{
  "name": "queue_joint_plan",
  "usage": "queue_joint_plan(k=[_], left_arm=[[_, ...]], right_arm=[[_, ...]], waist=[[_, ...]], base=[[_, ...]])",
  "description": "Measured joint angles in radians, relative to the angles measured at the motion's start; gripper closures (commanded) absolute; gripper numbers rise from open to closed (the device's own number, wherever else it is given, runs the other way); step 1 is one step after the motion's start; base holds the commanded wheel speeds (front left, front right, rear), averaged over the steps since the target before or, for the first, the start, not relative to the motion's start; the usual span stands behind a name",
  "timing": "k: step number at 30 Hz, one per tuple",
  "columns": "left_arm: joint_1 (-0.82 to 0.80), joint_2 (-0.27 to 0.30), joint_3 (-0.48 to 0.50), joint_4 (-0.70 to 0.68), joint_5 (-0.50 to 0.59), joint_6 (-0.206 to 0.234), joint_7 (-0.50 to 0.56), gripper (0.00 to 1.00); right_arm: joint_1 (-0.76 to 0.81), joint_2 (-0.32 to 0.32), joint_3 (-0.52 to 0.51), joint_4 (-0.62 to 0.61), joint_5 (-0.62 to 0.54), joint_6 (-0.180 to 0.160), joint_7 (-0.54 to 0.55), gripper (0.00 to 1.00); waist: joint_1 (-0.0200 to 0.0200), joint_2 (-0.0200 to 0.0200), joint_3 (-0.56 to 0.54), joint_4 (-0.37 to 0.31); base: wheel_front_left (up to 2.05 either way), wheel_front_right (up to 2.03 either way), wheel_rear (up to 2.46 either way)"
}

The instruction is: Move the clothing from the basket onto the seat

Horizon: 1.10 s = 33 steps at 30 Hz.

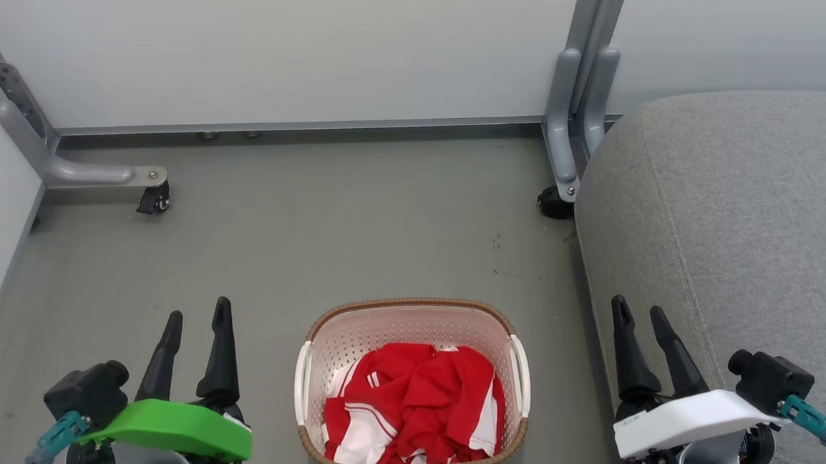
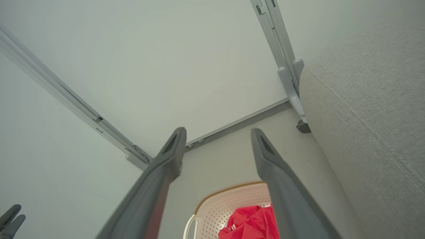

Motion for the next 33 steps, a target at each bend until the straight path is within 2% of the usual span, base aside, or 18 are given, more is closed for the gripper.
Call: queue_joint_plan(k=[15,23,33], left_arm=[[0.015,0.011,-0.052,-0.025,0.176,0.018,-0.039,0.00],[0.025,0.012,-0.069,-0.033,0.246,0.036,-0.057,0.00],[0.042,0.012,-0.082,-0.038,0.329,0.037,-0.082,0.00]], right_arm=[[0.009,-0.001,0.036,-0.012,-0.162,0.000,-0.040,0.00],[0.015,-0.002,0.046,-0.017,-0.232,0.000,-0.059,0.00],[0.021,-0.002,0.045,-0.021,-0.299,0.000,-0.081,0.00]], waist=[[0.0000,0.0000,-0.013,-0.002],[0.0000,0.0000,-0.014,-0.003],[0.0000,0.0000,-0.017,-0.006]], base=[[0.00,0.00,0.00],[0.00,0.00,0.00],[0.00,0.00,0.00]])
